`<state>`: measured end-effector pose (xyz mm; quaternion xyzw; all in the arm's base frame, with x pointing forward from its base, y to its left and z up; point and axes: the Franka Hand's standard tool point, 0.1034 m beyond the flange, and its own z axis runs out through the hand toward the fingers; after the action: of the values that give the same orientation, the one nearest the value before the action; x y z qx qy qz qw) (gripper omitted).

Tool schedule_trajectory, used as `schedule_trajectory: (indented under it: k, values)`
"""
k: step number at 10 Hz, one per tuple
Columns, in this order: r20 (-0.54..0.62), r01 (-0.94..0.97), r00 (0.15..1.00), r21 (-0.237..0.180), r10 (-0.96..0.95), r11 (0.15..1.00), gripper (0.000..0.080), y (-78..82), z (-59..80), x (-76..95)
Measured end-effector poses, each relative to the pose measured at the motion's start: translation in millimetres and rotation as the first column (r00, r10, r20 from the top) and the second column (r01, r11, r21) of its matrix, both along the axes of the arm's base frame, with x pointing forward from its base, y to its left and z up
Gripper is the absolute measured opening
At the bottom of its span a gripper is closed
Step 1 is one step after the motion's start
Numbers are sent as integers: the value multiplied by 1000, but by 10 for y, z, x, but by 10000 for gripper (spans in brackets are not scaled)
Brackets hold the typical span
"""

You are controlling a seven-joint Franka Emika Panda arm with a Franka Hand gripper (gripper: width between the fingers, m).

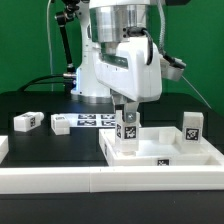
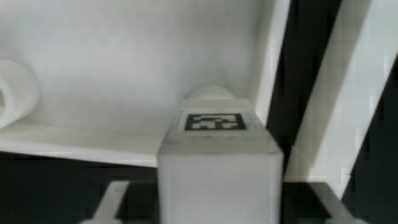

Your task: Assemble square table

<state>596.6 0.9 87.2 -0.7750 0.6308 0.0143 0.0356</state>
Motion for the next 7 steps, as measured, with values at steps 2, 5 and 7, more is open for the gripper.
schedule_trajectory:
  k: [2,5,7]
  values:
    - [11,26,1000,5,-26,1000,290,0,2,17]
    - [16,-34,999,2,34,999,602,9,-4,17]
    - [21,-251,968,-13,251,968,638,44,-14,13]
